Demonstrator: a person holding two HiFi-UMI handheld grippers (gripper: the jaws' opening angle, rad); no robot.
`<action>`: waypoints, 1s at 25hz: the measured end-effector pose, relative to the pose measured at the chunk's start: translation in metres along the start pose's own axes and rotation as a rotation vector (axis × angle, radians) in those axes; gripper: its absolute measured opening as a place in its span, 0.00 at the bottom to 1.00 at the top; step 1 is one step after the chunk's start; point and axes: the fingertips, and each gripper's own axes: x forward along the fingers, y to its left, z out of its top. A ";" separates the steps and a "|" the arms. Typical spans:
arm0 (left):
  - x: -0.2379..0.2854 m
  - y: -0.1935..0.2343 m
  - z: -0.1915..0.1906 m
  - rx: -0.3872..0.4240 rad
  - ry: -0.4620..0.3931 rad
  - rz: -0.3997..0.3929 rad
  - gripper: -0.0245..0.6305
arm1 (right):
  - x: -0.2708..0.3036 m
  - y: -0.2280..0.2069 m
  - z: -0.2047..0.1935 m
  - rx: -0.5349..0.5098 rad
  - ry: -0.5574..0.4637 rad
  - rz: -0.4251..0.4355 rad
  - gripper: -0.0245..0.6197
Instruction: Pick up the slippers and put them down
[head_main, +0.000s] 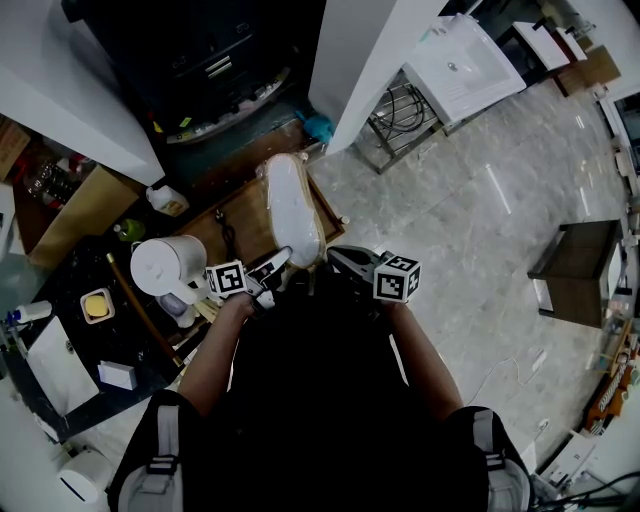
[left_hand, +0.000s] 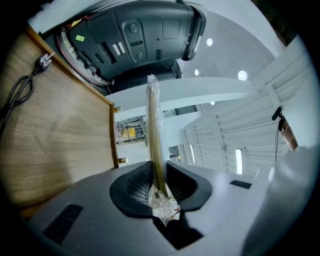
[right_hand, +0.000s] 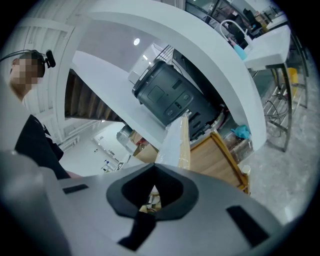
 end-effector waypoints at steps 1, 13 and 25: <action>0.000 0.001 0.001 0.005 0.001 0.001 0.16 | 0.000 0.000 0.000 -0.001 0.000 -0.003 0.05; 0.000 0.020 0.002 -0.021 0.007 0.025 0.16 | -0.006 -0.005 -0.003 0.002 0.003 -0.025 0.05; -0.002 0.036 -0.001 -0.119 -0.023 0.023 0.16 | -0.007 -0.004 -0.009 -0.010 0.032 -0.035 0.05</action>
